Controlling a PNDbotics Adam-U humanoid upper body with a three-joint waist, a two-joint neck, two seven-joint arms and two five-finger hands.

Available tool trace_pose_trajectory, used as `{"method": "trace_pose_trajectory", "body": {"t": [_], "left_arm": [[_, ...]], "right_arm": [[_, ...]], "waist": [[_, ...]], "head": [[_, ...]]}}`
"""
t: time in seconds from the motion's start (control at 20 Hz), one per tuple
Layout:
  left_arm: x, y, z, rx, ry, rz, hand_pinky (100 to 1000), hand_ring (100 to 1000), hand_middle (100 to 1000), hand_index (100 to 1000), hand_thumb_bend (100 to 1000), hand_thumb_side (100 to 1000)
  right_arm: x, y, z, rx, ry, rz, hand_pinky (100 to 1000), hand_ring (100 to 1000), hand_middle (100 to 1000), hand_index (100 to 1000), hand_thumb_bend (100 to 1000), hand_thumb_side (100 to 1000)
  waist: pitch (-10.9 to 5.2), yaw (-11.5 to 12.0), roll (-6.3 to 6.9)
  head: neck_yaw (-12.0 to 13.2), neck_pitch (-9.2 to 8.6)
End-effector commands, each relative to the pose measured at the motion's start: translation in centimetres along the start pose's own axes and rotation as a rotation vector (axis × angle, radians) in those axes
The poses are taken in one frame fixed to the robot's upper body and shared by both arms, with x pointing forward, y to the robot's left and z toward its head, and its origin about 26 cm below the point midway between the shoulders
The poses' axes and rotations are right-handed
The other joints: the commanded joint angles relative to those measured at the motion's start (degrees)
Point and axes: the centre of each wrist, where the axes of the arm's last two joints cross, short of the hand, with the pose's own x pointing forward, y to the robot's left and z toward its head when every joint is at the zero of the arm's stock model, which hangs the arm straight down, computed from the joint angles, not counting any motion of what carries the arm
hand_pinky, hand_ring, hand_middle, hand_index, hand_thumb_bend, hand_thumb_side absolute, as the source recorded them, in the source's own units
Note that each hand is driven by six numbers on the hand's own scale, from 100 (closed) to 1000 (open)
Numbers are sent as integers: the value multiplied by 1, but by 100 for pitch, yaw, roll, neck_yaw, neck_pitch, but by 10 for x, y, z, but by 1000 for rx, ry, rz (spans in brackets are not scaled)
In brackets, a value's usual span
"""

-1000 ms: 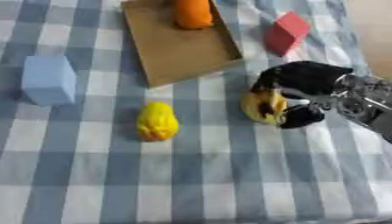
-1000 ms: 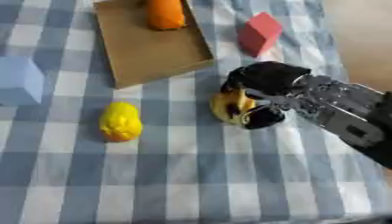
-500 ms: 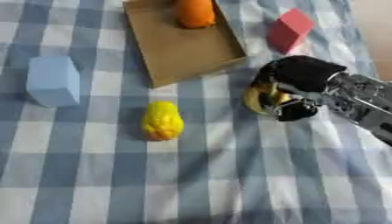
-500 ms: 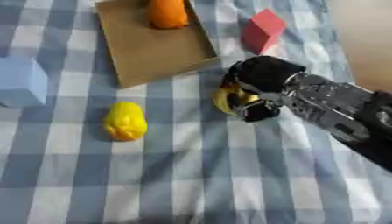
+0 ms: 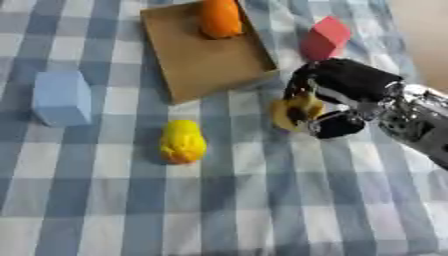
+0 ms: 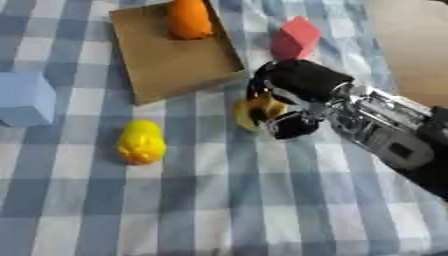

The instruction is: Pick up objects on the table and place them in the box.

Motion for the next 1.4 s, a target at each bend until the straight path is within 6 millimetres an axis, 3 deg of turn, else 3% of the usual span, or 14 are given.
{"method": "trace_pose_trajectory", "body": {"t": [0.05, 0.35, 0.6, 0.8, 1.0, 1.4], "left_arm": [[4, 5, -7, -13, -30, -8, 852, 729, 735, 835, 329, 610], [5, 5, -10, -35, -44, -9, 853, 729, 735, 835, 334, 610], [7, 3, -12, -57, -56, -2, 853, 728, 735, 835, 334, 611], [7, 2, -13, -64, -60, 4, 853, 729, 735, 834, 332, 611], [9, 1, -15, -69, -70, 12, 854, 729, 736, 834, 335, 611], [9, -1, -16, -76, -82, 24, 854, 729, 736, 834, 334, 611]], "right_arm": [[-4, -26, 3, -50, -44, 30, 664, 573, 426, 548, 100, 184], [2, -63, -7, -145, -135, 2, 656, 557, 409, 537, 100, 170], [22, -95, -24, -195, -179, -24, 656, 555, 410, 542, 100, 167], [42, -109, -36, -195, -181, -29, 658, 560, 429, 554, 100, 165], [49, -108, -53, -175, -172, -7, 663, 568, 455, 564, 100, 167], [30, -82, -96, -137, -135, 9, 666, 578, 464, 579, 100, 173]], "waist": [[-171, -19, 14], [-287, 2, -50], [-310, 94, -106], [-293, 174, -151], [-261, 261, -185], [-189, 387, -196]], "head": [[40, -14], [-20, 76], [-109, 82], [-173, 67], [-265, 51], [-341, -11]]}}
